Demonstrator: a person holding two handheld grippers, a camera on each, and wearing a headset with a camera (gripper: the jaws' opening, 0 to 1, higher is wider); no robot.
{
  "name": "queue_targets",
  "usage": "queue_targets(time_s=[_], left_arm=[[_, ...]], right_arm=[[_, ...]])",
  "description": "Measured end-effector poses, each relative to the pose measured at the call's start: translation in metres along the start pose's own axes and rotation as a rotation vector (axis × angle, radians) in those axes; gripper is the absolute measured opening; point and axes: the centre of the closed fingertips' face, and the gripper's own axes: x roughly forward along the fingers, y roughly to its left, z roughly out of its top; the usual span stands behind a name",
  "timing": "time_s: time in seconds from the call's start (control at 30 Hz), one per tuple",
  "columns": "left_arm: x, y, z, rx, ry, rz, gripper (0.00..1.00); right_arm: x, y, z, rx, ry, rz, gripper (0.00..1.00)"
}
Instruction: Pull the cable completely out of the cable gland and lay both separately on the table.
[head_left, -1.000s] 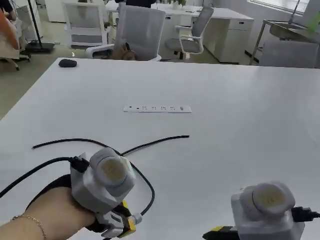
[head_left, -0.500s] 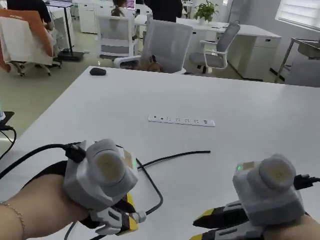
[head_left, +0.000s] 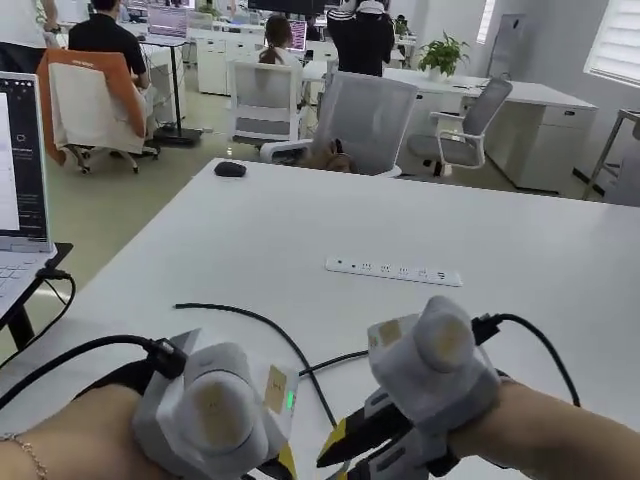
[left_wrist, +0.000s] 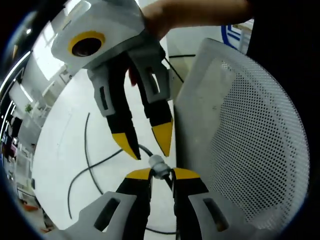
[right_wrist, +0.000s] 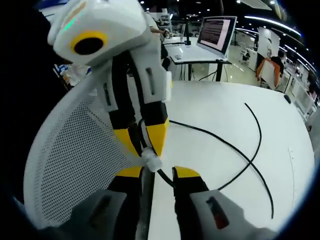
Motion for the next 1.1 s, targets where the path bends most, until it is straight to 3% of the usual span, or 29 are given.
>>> queue_targets(time_s=[0.07,0.1,0.23,0.43,0.53,0.6,0.73,0.8,0.87,0.93,1.1], left_arm=[[0.003,-0.002,-0.003,-0.020,0.001,-0.019,0.16],[0.004,-0.004,-0.003,-0.012,0.002,-0.025,0.16],[0.002,-0.003,-0.003,0.000,-0.008,-0.031,0.16],[0.002,0.001,-0.004,-0.021,-0.039,-0.036,0.16],[0.006,0.003,-0.006,-0.061,-0.047,-0.023,0.17],[0.009,0.008,-0.009,-0.141,-0.042,0.014,0.18],[0.011,0.018,-0.006,-0.188,-0.059,0.097,0.36],[0.014,0.016,-0.004,-0.183,-0.065,0.098,0.37],[0.018,0.011,-0.004,-0.155,-0.049,0.088,0.29],[0.021,0.007,-0.004,-0.151,-0.048,0.075,0.22],[0.027,-0.002,-0.001,-0.118,-0.049,0.065,0.19]], right_arm=[[0.007,-0.002,-0.011,-0.028,0.070,0.009,0.25],[0.009,-0.002,-0.012,-0.043,0.077,0.014,0.28],[0.011,0.006,-0.009,-0.067,0.064,0.070,0.22],[0.013,0.004,-0.009,-0.062,0.053,0.094,0.13],[0.013,0.001,-0.010,-0.038,0.043,0.056,0.12],[0.013,-0.003,-0.009,0.018,0.012,0.006,0.11],[0.011,-0.002,-0.009,0.103,-0.027,-0.067,0.11],[0.009,0.000,-0.007,0.151,-0.044,-0.091,0.11],[0.006,-0.001,-0.003,0.193,-0.072,-0.126,0.11],[0.004,0.002,-0.004,0.191,-0.065,-0.140,0.11],[0.006,0.010,-0.014,0.168,-0.008,-0.147,0.11]])
